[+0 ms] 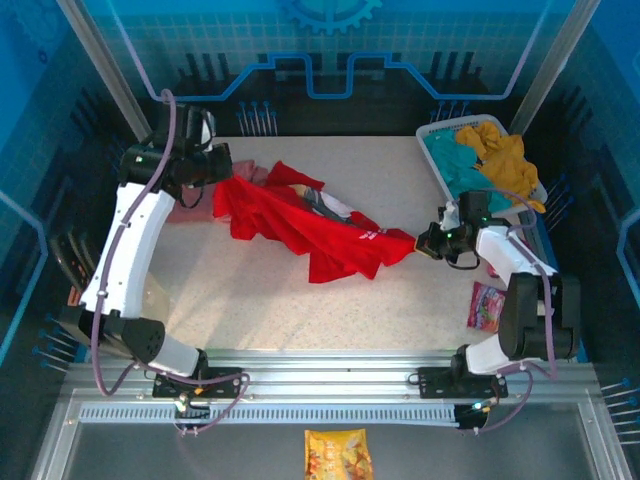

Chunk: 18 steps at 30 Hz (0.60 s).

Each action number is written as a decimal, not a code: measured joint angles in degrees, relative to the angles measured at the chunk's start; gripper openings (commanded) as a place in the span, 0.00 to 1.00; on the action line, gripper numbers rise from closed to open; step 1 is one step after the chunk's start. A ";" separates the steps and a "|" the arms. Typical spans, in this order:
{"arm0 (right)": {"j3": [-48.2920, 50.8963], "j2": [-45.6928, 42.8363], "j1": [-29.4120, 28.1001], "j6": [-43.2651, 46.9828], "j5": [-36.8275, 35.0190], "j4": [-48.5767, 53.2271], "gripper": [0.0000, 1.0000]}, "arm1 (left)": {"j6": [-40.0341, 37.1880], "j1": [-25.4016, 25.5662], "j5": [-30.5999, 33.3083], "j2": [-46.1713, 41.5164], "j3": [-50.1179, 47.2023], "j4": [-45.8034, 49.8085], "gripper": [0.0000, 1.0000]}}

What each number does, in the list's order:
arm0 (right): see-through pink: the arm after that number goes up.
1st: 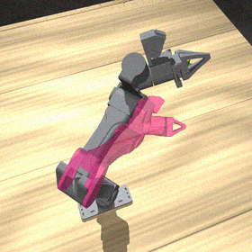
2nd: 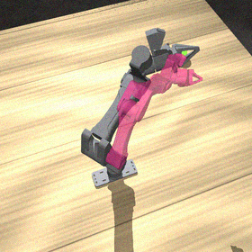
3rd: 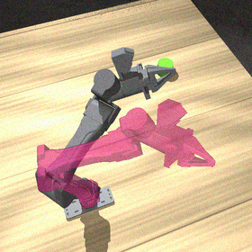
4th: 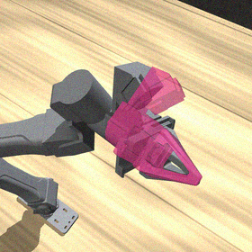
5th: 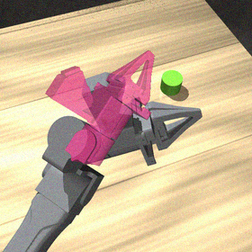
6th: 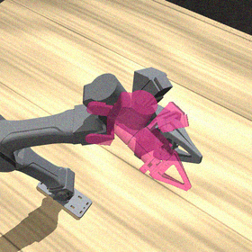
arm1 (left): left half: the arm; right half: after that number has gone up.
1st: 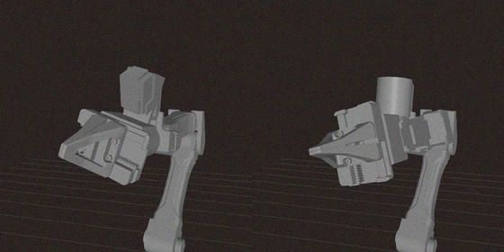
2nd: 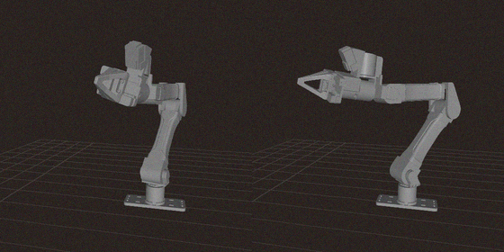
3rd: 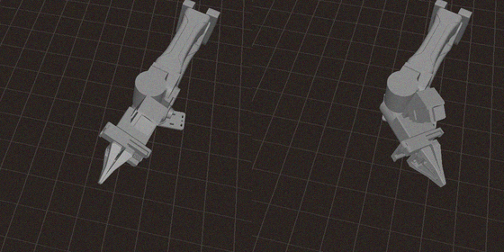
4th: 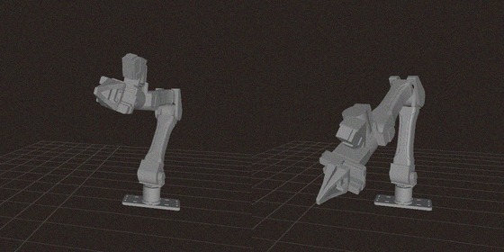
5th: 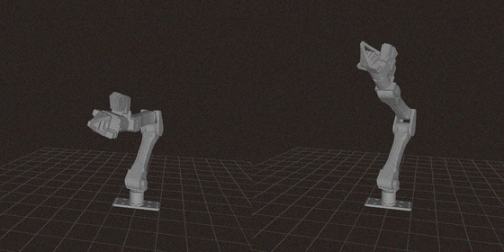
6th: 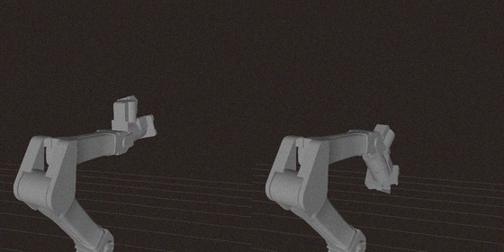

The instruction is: Fold and stack the t-shirts

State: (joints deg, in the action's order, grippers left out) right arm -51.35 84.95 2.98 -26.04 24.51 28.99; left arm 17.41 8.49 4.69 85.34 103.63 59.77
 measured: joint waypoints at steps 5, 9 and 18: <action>-1.73 5.42 0.09 0.00 -0.15 -2.60 0.00 | 0.00 0.02 -0.09 2.38 0.00 -0.68 0.00; -6.78 10.27 0.09 -0.48 -0.22 -4.00 0.05 | 0.04 0.02 -0.09 3.21 -0.02 -1.75 0.00; -6.67 5.07 -7.08 -0.63 -8.63 -3.87 0.83 | 0.22 0.02 -0.22 4.26 -1.86 -3.34 0.00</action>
State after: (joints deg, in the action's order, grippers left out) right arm -58.02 90.02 -4.10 -26.68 15.88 25.12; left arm 17.63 8.51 4.47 89.60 101.78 56.42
